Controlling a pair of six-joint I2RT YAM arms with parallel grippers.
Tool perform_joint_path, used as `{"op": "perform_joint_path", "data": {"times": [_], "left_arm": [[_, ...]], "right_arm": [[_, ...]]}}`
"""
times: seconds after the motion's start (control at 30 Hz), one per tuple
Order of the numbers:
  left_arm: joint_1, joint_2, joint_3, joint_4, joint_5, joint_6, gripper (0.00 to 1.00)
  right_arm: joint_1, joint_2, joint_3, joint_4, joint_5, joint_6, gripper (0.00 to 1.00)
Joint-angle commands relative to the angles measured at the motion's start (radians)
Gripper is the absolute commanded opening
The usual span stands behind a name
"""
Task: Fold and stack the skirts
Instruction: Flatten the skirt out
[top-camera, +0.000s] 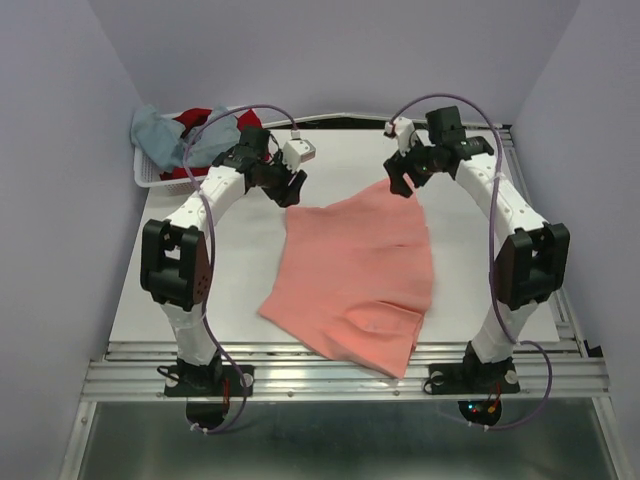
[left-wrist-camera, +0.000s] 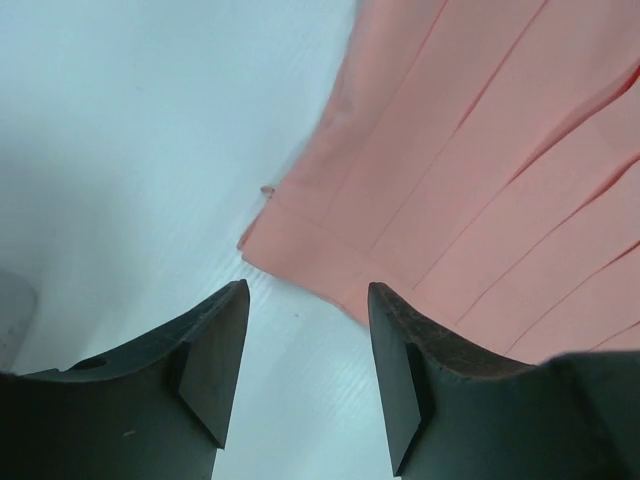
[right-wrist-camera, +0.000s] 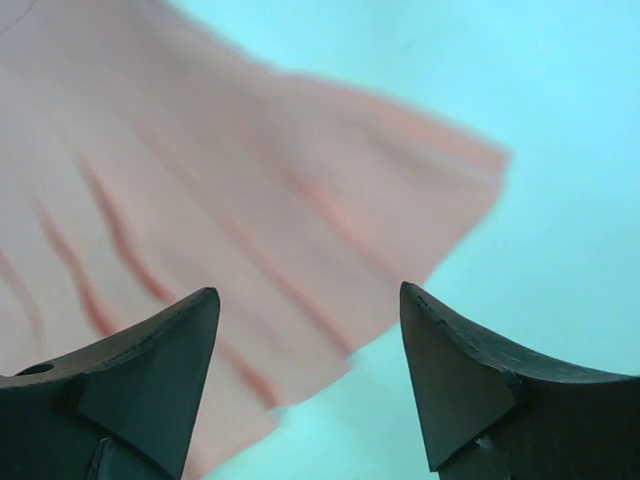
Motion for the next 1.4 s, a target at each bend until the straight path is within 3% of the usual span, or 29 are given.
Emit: {"op": "perform_joint_path", "data": {"times": [0.0,0.17,0.3,0.63,0.87,1.0,1.1,1.2,1.23,1.33,1.37], "left_arm": [[-0.013,0.055,0.102,-0.036,0.027,0.021,0.63],[-0.013,0.091,0.128,-0.012,0.053,-0.016,0.64],[-0.015,0.094,0.107,0.013,0.073,-0.045,0.64],[-0.012,0.123,0.062,0.057,0.06,-0.085,0.66],[-0.007,0.212,0.171,0.004,0.007,-0.064,0.67],[-0.007,0.264,0.232,-0.032,-0.03,-0.035,0.69],[-0.007,0.315,0.274,-0.07,-0.067,0.001,0.69],[-0.012,0.347,0.285,-0.084,-0.085,0.03,0.69],[-0.013,0.364,0.285,-0.079,-0.091,0.032,0.69],[-0.015,0.399,0.286,-0.075,-0.118,0.038,0.61],[-0.015,0.404,0.283,-0.067,-0.118,0.038,0.54]], "right_arm": [[-0.039,0.192,0.198,0.095,0.081,-0.103,0.79],[-0.115,0.384,0.448,0.124,-0.019,-0.198,0.83],[-0.126,0.507,0.55,0.081,-0.057,-0.313,0.95],[-0.126,0.633,0.467,0.067,-0.095,-0.529,0.99],[-0.126,0.69,0.423,0.049,-0.096,-0.621,0.96],[-0.126,0.725,0.441,-0.018,-0.086,-0.672,0.76],[-0.126,0.731,0.433,-0.055,-0.063,-0.701,0.53],[-0.126,0.719,0.433,-0.033,-0.048,-0.68,0.4],[-0.126,0.716,0.444,-0.023,-0.048,-0.673,0.31],[-0.126,0.707,0.465,0.029,-0.051,-0.634,0.24],[-0.126,0.707,0.494,0.041,-0.053,-0.618,0.21]]}}
